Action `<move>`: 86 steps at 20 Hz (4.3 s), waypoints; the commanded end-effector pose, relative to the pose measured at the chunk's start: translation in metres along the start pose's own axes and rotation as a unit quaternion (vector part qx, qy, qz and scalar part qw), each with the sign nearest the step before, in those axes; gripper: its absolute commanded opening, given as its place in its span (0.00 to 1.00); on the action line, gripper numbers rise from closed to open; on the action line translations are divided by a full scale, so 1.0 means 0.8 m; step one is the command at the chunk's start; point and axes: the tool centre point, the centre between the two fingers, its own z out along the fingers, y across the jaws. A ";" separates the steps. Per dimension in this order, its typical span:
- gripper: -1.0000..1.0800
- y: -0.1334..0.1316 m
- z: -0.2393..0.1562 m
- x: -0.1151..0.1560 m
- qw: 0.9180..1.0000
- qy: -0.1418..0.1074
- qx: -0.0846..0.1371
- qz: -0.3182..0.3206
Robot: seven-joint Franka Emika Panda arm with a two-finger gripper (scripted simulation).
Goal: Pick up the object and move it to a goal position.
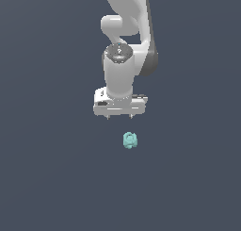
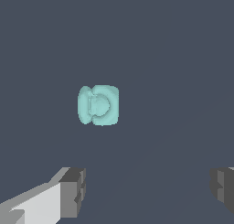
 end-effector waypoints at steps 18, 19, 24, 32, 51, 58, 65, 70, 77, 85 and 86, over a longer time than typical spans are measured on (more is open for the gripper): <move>0.96 -0.033 0.056 0.037 1.000 0.004 -0.001 0.003; 0.96 -0.037 0.063 0.041 1.000 0.004 -0.001 0.004; 0.96 -0.053 0.089 0.054 1.000 0.006 0.000 0.006; 0.96 -0.061 0.102 0.059 1.000 0.006 0.001 0.006; 0.00 -0.062 0.166 0.061 1.000 0.007 0.001 0.007; 0.00 -0.062 0.166 0.061 1.000 0.007 0.001 0.007; 0.00 -0.066 0.157 0.060 1.000 0.007 0.001 0.007; 0.00 -0.078 0.131 0.056 1.000 0.007 0.001 0.007; 0.00 -0.111 0.063 0.044 1.000 0.007 0.001 0.007; 0.00 -0.163 -0.047 0.027 1.000 0.007 0.000 0.007; 0.00 -0.169 -0.061 0.025 1.000 0.007 0.000 0.007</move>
